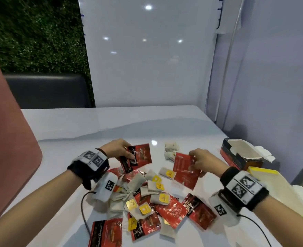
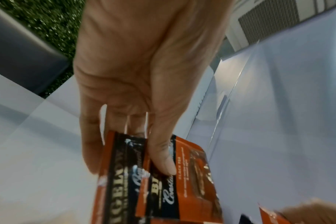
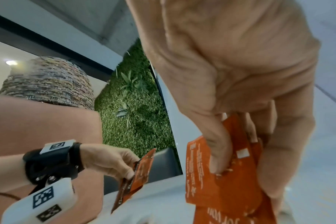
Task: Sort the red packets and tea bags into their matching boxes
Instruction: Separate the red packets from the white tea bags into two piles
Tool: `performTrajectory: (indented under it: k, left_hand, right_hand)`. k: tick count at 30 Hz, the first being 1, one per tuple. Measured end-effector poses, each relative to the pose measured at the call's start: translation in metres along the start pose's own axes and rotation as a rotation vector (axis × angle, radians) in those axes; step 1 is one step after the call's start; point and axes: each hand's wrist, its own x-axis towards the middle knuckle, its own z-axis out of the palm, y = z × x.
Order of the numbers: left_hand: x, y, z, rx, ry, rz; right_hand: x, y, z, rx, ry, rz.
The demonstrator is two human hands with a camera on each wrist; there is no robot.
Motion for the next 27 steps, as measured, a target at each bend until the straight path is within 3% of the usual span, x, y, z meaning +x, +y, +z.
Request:
performTrajectory:
  k: [3, 8, 10, 13, 15, 19, 25, 27]
  left_hand:
    - [-0.018, -0.008, -0.031, -0.144, 0.118, 0.010]
    - [-0.020, -0.051, -0.086, -0.254, 0.422, -0.119]
    - [-0.012, -0.072, -0.090, -0.277, 0.414, -0.200]
    - [0.010, -0.107, -0.068, -0.097, 0.327, -0.313]
    - [0.022, -0.120, -0.047, -0.064, 0.256, -0.342]
    - [0.023, -0.125, -0.033, -0.031, 0.254, -0.387]
    - [-0.023, -0.117, -0.043, 0.174, 0.357, -0.247]
    - [-0.042, -0.103, -0.039, 0.207, 0.301, -0.164]
  right_hand:
    - [0.000, -0.012, -0.021, 0.158, 0.021, -0.062]
    - [0.045, -0.069, -0.024, 0.476, -0.136, -0.141]
    - [0.074, -0.100, -0.014, 0.552, -0.150, -0.141]
    - [0.118, -0.142, 0.013, 0.611, -0.158, -0.117]
    - [0.143, -0.163, 0.033, 0.591, -0.179, -0.091]
    - [0.174, -0.189, 0.065, 0.508, -0.188, -0.077]
    - [0.180, -0.189, 0.092, 0.442, -0.242, -0.091]
    - [0.173, -0.185, 0.095, 0.226, -0.286, -0.139]
